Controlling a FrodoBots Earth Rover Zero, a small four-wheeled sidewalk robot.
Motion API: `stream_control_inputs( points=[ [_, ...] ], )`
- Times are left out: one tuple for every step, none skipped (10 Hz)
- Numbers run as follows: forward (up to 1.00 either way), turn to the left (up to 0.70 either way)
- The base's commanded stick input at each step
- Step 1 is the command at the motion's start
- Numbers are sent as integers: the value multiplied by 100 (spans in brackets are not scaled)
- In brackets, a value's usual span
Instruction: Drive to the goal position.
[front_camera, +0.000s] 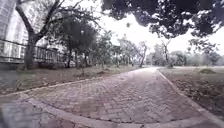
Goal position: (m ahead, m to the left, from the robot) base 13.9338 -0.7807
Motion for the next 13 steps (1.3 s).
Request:
stream_control_inputs(
  points=[
    [70, 0],
    [70, 0],
    [70, 0],
    [70, 0],
    [70, 0],
    [70, 0],
    [70, 0],
    [70, 0],
    [70, 0],
    [70, 0],
    [70, 0],
    [70, 0],
    [70, 0]
  ],
)
